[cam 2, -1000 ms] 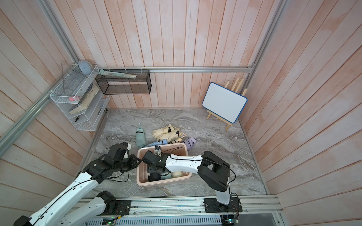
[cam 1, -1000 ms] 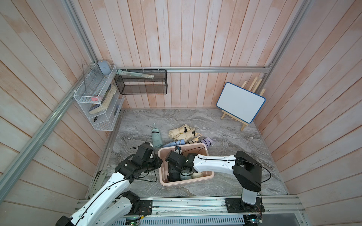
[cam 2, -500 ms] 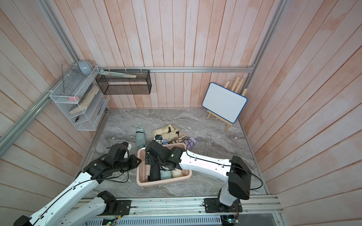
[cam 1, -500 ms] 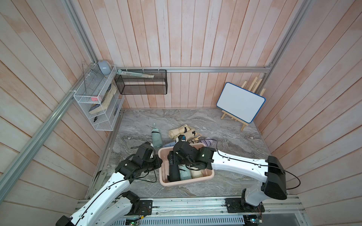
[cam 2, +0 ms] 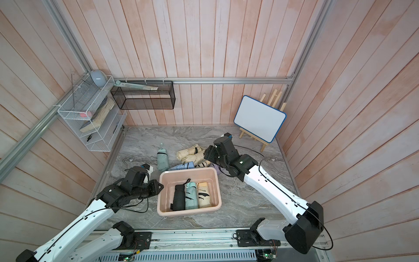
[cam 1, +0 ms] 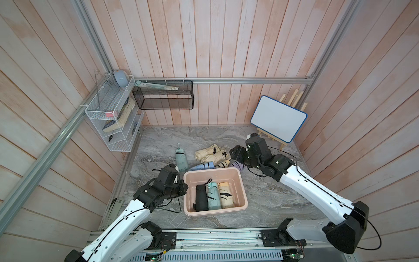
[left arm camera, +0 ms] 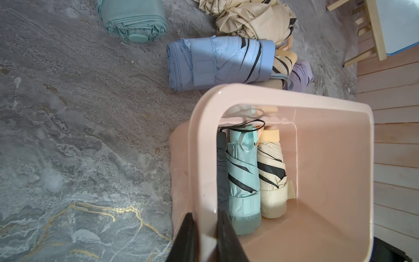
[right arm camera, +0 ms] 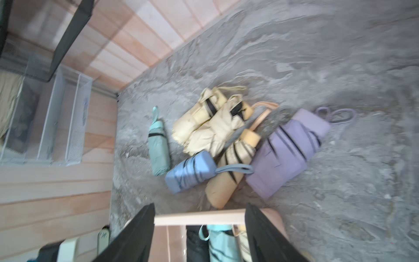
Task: Put the umbrella into the storage box
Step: Place the umbrella in the storage box, then move the umbrella to the center of the board.
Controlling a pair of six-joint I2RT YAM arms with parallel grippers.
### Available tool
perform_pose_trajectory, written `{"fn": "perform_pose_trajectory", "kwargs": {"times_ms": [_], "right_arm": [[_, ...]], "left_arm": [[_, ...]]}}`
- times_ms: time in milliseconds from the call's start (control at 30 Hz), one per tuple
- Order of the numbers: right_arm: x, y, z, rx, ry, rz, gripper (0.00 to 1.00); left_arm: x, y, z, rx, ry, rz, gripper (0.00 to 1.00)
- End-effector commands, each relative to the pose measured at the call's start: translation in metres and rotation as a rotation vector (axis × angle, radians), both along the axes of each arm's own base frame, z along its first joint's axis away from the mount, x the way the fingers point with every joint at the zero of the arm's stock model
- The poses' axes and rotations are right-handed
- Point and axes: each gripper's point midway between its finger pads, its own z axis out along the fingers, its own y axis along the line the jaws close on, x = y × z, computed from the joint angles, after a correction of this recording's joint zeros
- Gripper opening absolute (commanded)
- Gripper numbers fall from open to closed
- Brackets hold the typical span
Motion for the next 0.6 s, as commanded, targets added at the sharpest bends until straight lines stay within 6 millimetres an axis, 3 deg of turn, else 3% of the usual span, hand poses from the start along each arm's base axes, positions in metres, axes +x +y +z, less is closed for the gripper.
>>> {"fn": "perform_pose_trajectory", "kwargs": {"times_ms": [0,133,233,367,567], "right_arm": [[0.006,-0.026,-0.02,0.007,0.06,-0.102,0.69],[0.017,-0.059,-0.06,0.004,0.177,-0.264,0.7],[0.024,-0.067,-0.086,0.014,0.234,-0.326,0.71],[0.034,-0.06,-0.121,0.055,0.301,-0.33,0.74],[0.046,-0.039,-0.155,0.109,0.374,-0.288,0.75]], "left_arm": [[-0.007,0.0,0.007,0.02,-0.03,-0.068,0.0],[-0.011,0.001,0.003,0.02,-0.008,-0.073,0.0],[-0.013,0.001,-0.001,0.029,0.009,-0.082,0.0],[-0.016,0.004,-0.009,0.051,0.034,-0.083,0.0],[-0.016,0.005,-0.013,0.054,0.037,-0.076,0.0]]}}
